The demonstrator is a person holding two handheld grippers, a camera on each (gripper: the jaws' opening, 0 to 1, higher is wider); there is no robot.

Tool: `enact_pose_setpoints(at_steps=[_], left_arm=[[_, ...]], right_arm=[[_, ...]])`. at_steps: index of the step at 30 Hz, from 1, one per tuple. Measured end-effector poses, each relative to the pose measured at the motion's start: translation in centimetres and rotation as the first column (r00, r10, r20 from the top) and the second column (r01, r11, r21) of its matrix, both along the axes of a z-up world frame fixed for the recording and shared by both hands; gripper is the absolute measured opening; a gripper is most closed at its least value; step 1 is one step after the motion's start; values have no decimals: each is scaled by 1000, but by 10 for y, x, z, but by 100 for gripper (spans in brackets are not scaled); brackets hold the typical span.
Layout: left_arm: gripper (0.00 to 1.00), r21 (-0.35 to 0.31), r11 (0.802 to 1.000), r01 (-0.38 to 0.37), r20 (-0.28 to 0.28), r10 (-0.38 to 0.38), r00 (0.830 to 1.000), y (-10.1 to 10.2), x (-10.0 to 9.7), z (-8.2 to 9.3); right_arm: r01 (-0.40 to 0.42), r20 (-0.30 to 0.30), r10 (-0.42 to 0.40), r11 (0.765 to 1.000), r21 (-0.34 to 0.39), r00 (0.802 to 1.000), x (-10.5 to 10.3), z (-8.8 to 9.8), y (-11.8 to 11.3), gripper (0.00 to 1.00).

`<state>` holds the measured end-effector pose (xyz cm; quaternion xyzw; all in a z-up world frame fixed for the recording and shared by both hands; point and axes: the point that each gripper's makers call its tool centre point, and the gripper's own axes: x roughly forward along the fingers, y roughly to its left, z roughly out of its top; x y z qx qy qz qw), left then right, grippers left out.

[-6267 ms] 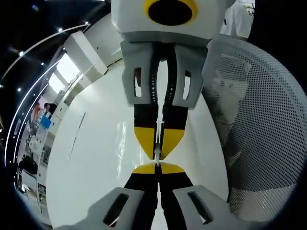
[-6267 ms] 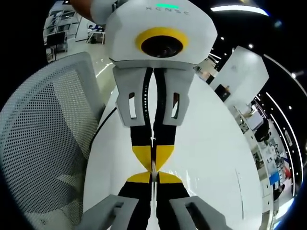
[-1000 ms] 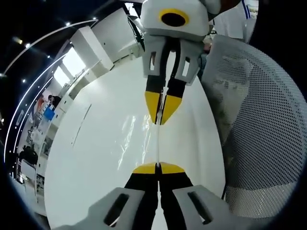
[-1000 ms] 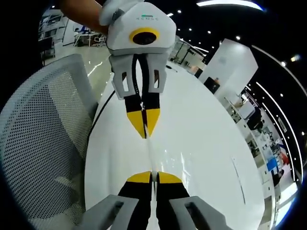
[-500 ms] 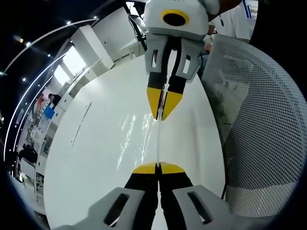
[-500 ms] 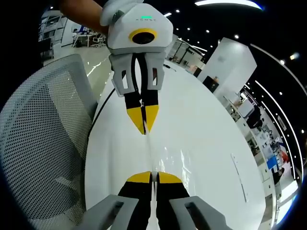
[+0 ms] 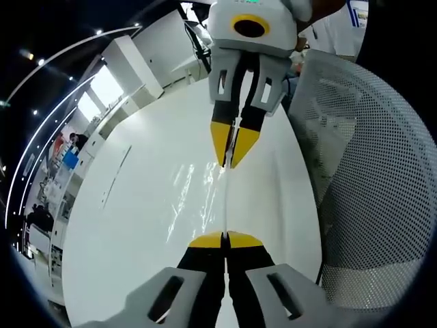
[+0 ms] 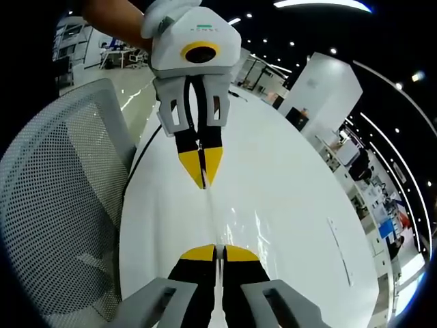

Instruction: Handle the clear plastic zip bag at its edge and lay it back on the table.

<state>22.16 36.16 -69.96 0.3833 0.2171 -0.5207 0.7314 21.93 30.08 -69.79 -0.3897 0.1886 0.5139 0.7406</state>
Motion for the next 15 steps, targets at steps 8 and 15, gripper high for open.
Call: enact_pose_setpoints(at_steps=[8,15], left_arm=[[0,-2,1000,-4,6,4,1000,0,1,1],[0,-4,1000,-10,4,10,1000,2,0,1]], right_arm=[[8,3,-8,1000,2,1000,2,0,-2,0],[12,2,-13,1000,2,1000,2,-1,-4,0]])
